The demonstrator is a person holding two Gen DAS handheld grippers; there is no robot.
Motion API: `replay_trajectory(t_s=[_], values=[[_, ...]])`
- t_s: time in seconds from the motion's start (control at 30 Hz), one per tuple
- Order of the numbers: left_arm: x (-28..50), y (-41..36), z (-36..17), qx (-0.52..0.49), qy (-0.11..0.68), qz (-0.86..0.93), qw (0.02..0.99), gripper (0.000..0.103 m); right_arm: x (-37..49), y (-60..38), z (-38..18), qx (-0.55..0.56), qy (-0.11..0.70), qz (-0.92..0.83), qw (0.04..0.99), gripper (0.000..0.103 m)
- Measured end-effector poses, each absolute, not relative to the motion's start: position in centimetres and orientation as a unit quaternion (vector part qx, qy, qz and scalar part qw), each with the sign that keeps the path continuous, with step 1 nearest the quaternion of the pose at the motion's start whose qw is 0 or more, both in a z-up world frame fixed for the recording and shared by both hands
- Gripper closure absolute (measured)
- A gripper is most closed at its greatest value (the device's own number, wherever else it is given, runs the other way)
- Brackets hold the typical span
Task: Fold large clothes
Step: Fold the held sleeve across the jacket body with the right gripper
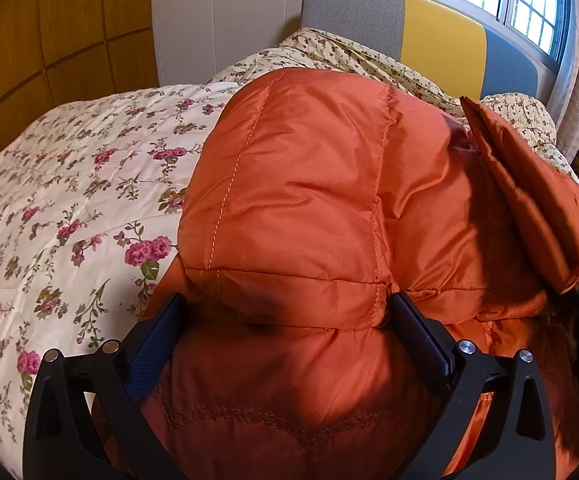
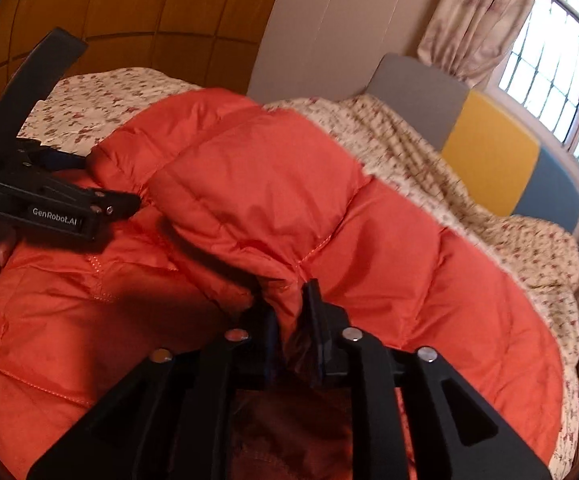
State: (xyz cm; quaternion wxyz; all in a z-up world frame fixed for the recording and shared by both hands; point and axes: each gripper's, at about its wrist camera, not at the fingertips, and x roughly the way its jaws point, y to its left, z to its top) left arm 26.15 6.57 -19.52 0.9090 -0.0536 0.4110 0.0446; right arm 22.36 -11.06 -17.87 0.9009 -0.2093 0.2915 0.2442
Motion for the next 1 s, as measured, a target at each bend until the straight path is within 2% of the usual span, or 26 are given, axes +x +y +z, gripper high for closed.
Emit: replay_trajectory(t_s=[0.03, 0.07, 0.13, 0.33, 0.4, 0.53, 0.63, 0.7, 0.8, 0.9, 1.0], values=[[26.1, 6.7, -19.4, -0.058, 0.412, 0.042, 0.908, 0.003, 22.3, -11.6, -17.5, -0.192, 0.298, 0.253, 0.9, 0.069], [26.0, 6.7, -19.2, -0.063, 0.412, 0.037, 0.908, 0.003, 21.9, -12.5, -16.8, -0.164, 0.3, 0.262, 0.903, 0.049], [25.7, 6.7, -18.5, -0.065, 0.409, 0.032, 0.91, 0.003, 20.7, -14.4, -15.2, -0.118, 0.279, 0.267, 0.915, 0.045], [22.2, 3.6, -11.9, -0.064, 0.287, 0.008, 0.956, 0.003, 18.0, -23.6, -12.0, 0.013, 0.252, 0.195, 0.948, 0.046], [22.6, 0.8, -10.1, -0.054, 0.273, -0.026, 0.96, 0.003, 17.9, -27.7, -11.1, 0.071, 0.247, 0.139, 0.957, 0.052], [25.0, -5.4, -10.1, -0.001, 0.282, -0.081, 0.956, 0.003, 19.9, -37.0, -11.4, 0.179, 0.266, -0.034, 0.946, 0.071], [27.6, -8.8, -12.1, 0.049, 0.314, -0.082, 0.945, 0.003, 22.8, -39.4, -14.1, 0.201, 0.325, -0.059, 0.922, 0.08], [29.2, -9.9, -13.7, 0.078, 0.339, -0.071, 0.935, 0.003, 24.5, -38.1, -16.1, 0.185, 0.367, -0.018, 0.911, 0.081], [30.1, -8.2, -15.7, 0.086, 0.364, -0.042, 0.926, 0.003, 24.7, -35.2, -17.6, 0.123, 0.388, 0.032, 0.913, 0.08], [30.5, -5.2, -17.2, 0.048, 0.389, -0.046, 0.919, 0.003, 23.9, -36.7, -17.1, 0.15, 0.375, 0.038, 0.914, 0.08], [30.0, -4.3, -17.7, 0.036, 0.384, -0.057, 0.921, 0.003, 23.3, -38.9, -15.4, 0.193, 0.326, 0.016, 0.925, 0.078]])
